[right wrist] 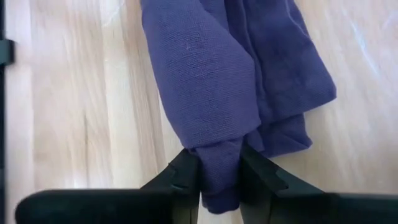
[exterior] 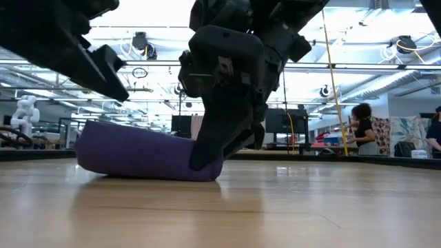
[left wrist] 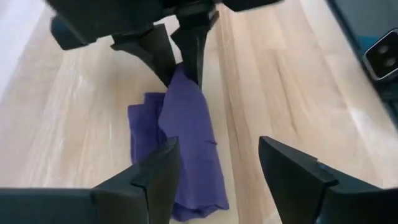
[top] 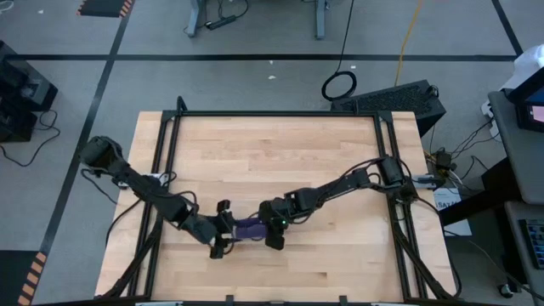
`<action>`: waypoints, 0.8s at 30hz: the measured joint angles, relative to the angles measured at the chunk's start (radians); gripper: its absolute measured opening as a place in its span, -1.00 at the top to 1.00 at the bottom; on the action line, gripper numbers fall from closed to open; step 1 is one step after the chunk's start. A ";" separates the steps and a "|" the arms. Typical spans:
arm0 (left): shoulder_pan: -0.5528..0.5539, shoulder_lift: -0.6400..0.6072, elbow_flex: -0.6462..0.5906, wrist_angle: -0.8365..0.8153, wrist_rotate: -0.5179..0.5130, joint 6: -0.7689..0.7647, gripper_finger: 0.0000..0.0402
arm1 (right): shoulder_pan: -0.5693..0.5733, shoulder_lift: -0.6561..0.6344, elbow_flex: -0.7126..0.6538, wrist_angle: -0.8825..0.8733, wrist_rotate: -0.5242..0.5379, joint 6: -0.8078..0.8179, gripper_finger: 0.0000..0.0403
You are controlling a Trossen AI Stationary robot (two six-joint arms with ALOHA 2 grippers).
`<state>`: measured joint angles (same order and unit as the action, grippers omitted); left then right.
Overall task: Roll towel into tight, uniform cylinder
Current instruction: Roll the purple towel on the table
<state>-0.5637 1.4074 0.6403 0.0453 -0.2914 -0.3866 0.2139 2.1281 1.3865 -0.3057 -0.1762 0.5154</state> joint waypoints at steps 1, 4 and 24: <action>-0.015 0.008 0.000 0.001 -0.030 0.000 -0.10 | -0.008 0.001 0.000 0.000 -0.019 0.011 0.65; -0.053 0.058 0.001 0.002 -0.135 0.001 -0.10 | -0.028 0.002 0.000 0.000 -0.067 0.024 0.67; -0.033 0.253 0.001 0.146 -0.176 -0.020 0.78 | -0.098 0.005 -0.003 -0.004 -0.251 0.060 0.66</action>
<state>-0.5967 1.6604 0.6414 0.1910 -0.4675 -0.4070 0.1158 2.1334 1.3830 -0.3096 -0.4274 0.5752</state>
